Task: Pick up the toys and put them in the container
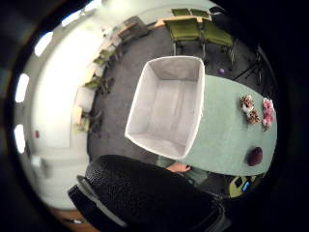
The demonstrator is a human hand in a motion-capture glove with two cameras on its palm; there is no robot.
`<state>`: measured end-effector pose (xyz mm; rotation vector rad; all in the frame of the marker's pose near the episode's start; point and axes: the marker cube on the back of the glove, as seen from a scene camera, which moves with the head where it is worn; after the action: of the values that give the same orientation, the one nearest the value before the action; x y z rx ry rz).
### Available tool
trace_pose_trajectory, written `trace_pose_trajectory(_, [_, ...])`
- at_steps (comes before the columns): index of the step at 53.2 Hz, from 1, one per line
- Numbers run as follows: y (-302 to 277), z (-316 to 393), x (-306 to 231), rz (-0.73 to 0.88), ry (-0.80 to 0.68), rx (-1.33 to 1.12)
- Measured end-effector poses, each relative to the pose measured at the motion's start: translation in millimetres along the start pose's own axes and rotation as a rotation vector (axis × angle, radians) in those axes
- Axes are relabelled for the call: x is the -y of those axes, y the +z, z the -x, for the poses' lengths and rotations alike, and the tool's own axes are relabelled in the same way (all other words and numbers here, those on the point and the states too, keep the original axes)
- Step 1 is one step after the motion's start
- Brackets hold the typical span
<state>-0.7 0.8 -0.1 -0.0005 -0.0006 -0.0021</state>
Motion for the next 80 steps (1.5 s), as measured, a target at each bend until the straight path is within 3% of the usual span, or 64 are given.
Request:
trace_pose_trajectory(21, [-7.7, -14.8, -17.0, 0.005, -0.009, -0.016])
trace_pose_trajectory(28, [-13.3, -51.3, -42.6, 0.014, -0.027, -0.003])
trace_pose_trajectory(38, [-5.0, -132.6, -84.4, -0.005, 0.06, -0.06])
trace_pose_trajectory(53, [59.0, -259.3, -133.5, -0.02, 0.178, -0.035])
trace_pose_trajectory(61, [120.9, -305.5, -142.3, 0.019, 0.211, -0.003])
trace_pose_trajectory(80, [248.1, -338.5, -155.9, 0.246, 0.218, 0.058])
